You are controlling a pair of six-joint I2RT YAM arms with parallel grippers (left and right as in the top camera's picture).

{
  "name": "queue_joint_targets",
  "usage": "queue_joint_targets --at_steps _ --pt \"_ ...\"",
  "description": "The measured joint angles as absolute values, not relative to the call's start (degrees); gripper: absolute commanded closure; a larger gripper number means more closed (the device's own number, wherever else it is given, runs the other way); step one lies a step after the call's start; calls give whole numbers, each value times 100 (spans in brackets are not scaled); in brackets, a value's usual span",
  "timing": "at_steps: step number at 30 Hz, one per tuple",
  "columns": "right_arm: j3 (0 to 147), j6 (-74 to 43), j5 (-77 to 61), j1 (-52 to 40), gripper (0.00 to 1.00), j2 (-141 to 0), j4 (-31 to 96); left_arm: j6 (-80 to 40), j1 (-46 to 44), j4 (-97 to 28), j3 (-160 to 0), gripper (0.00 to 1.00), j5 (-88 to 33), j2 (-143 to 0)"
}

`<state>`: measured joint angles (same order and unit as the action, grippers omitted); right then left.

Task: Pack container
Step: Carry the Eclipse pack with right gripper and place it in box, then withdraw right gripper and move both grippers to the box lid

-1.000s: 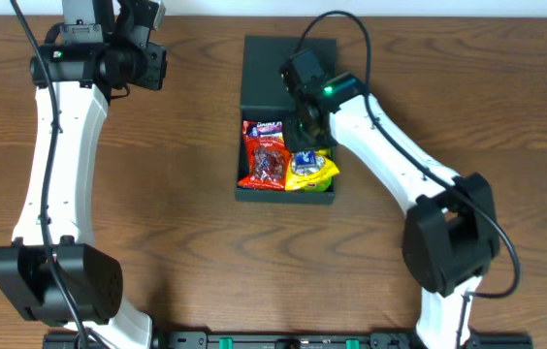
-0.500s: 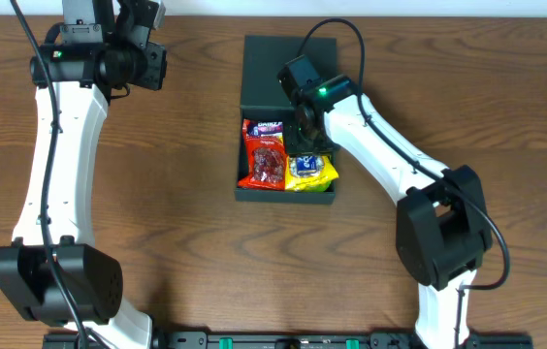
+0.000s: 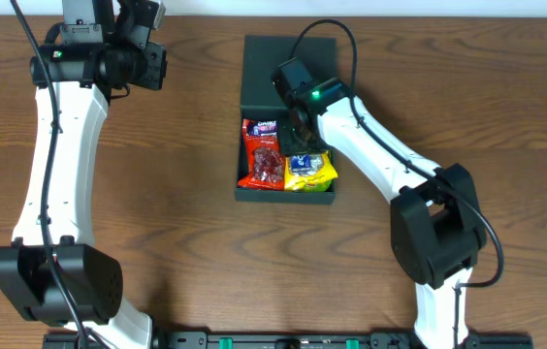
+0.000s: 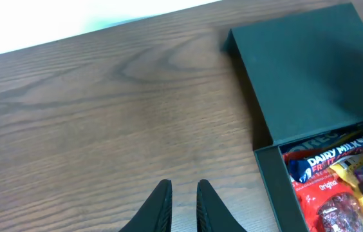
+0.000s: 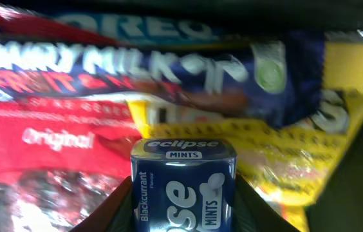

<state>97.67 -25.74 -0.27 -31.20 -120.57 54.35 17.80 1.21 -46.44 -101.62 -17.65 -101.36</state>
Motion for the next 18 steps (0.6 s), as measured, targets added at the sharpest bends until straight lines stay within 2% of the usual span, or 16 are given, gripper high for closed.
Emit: queue_joint_targets --at_steps 3,5,6,9,10,11,12,15,18 --pt "9767 -2574 -137 -3120 99 -12077 5387 1780 123 -4644 -10162 85 -1765 -10136" --pt "9767 -2574 -191 -3120 94 -12081 5374 1780 121 -4644 -10162 85 -1765 -10136" --pt "9767 -2574 -215 -3120 89 -12084 5369 1780 119 -4644 -10162 85 -1765 -10136" --pt "9767 -2574 -274 -3122 80 -12092 5358 1780 119 -4644 -10162 85 -1763 -10136" --pt "9767 -2574 -285 -3122 73 -12092 5356 1780 119 -4646 -10162 85 -1765 -10136" --pt "9767 -2574 -294 -3122 59 -12092 5356 1780 117 -4644 -10162 85 -1765 -10136" --pt "9767 -2578 -301 -3122 53 -12092 5356 1780 117 -4644 -10162 84 -1765 -10136" --pt "9767 -2567 -353 -3129 45 -12123 5363 1782 117 -4644 -10162 81 -1767 -10136" --pt "9767 -2543 -440 -3146 42 -12149 5374 1780 117 -4644 -10162 82 -1765 -10136"
